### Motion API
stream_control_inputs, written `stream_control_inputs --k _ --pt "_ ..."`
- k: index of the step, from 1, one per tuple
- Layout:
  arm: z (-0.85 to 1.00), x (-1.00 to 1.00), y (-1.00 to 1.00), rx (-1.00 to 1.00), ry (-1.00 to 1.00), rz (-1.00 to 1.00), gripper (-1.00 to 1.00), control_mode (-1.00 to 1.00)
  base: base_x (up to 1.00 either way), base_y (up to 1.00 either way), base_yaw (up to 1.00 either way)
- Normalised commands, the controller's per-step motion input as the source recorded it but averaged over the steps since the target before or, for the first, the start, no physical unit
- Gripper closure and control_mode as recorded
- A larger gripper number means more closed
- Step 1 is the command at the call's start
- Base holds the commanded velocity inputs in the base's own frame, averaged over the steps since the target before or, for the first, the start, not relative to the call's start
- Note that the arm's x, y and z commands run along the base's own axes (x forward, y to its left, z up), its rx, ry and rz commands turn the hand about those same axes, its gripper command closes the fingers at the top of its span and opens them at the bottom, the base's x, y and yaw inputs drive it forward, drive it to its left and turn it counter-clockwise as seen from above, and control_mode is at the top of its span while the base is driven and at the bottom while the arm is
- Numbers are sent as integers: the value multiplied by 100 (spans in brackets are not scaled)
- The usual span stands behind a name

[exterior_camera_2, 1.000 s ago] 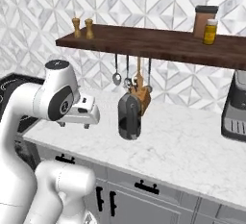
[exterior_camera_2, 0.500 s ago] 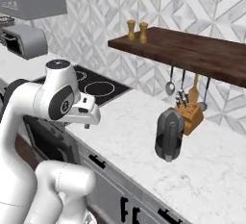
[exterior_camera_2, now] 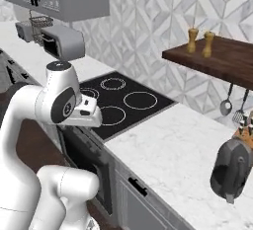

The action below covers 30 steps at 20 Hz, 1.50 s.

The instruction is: Navigate to the toaster oven.

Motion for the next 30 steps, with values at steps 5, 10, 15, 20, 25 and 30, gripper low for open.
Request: stream_control_inputs --k 5,10,15,20,25,30 --pt "0 0 0 0 0 0 -100 100 52 100 -1" --pt "0 0 0 0 0 0 -100 100 58 100 -8" --pt "0 0 0 0 0 0 -100 100 45 100 -26" --pt "0 0 0 0 0 0 -100 100 28 100 -41" --pt "0 0 0 0 0 0 -100 100 14 100 -41" --pt "0 0 0 0 0 0 -100 100 7 100 -31"
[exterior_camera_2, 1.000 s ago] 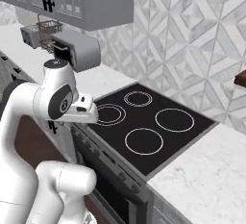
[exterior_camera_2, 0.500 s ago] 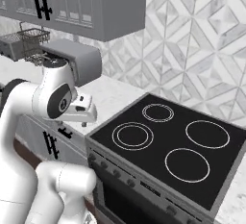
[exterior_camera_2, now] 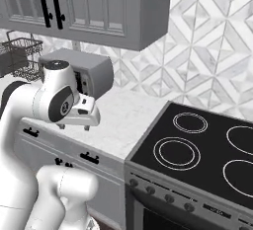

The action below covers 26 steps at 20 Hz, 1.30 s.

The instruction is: Navigate to the toaster oven.

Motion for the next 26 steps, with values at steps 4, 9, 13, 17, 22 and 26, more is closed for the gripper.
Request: stream_control_inputs --k 4,9,13,17,22,26 --pt "0 0 0 0 0 0 -100 100 12 100 -27" --pt "0 0 0 0 0 0 -100 100 17 100 -23" --pt "0 0 0 0 0 0 -100 100 19 100 -22" --pt "0 0 0 0 0 0 -100 100 36 76 -19" --pt "0 0 0 0 0 0 -100 100 38 31 -11" --pt "0 0 0 0 0 0 -100 100 46 5 -8"
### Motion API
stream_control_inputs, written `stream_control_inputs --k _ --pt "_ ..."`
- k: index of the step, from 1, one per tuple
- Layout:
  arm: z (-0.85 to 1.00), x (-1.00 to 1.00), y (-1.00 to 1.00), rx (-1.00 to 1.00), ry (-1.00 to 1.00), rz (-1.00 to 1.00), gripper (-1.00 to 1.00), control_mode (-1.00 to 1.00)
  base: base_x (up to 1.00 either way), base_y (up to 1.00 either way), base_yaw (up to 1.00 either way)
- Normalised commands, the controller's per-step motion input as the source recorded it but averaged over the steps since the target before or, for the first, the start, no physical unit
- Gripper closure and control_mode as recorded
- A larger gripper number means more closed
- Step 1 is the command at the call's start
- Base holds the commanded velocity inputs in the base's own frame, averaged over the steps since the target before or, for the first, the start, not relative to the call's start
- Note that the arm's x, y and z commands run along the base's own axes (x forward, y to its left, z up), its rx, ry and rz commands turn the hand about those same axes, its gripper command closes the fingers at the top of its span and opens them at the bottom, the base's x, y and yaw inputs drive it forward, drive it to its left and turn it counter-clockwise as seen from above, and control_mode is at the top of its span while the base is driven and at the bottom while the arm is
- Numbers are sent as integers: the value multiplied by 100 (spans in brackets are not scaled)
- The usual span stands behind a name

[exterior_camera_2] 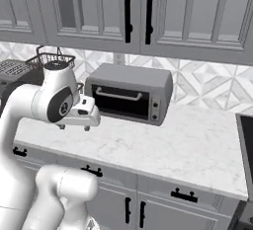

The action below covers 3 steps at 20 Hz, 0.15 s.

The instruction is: Navigate to the toaster oven.

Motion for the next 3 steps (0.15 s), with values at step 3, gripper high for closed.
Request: stream_control_inputs --k 3 --pt "0 0 0 0 0 0 -100 100 50 0 -6"
